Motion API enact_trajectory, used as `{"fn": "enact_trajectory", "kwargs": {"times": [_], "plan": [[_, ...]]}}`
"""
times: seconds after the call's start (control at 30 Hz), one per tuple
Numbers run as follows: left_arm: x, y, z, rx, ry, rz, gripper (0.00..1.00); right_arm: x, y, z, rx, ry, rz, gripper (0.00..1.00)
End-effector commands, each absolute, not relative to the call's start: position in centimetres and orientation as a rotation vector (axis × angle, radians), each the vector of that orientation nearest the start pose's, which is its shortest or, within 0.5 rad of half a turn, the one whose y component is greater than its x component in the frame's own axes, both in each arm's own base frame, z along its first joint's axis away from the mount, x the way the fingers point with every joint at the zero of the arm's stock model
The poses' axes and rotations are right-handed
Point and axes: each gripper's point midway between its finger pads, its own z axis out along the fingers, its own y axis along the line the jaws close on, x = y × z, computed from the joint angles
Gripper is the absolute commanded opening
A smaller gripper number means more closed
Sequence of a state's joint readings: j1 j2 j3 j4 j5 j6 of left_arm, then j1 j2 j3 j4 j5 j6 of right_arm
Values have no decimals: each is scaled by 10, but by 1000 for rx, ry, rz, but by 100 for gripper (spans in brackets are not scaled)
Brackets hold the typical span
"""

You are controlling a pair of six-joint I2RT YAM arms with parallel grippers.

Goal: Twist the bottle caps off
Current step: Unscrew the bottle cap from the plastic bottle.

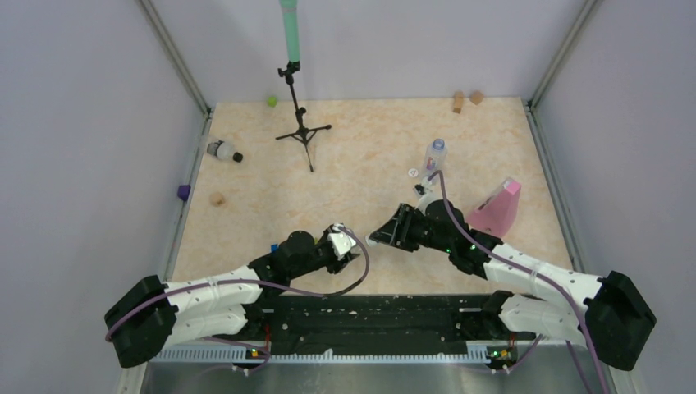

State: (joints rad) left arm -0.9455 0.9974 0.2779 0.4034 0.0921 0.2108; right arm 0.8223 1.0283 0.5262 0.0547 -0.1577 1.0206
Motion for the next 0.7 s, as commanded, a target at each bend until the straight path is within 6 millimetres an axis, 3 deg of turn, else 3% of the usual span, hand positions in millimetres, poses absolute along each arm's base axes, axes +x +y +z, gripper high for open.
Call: {"fn": "enact_trajectory", "kwargs": {"times": [0.0, 0.33, 0.47, 0.57, 0.67], "plan": [[190, -280, 132, 1061, 1494, -615, 0, 182, 299, 174, 45, 2226, 1295, 47], [189, -279, 130, 1056, 1488, -619, 0, 181, 311, 171, -23, 2219, 1347, 33], [188, -278, 130, 1053, 1484, -619, 0, 184, 307, 161, -45, 2231, 1284, 29], [188, -276, 129, 1044, 1484, -617, 0, 190, 298, 149, -55, 2230, 1195, 13], [188, -275, 129, 1025, 1481, -623, 0, 184, 301, 150, -175, 2175, 1229, 3]]}}
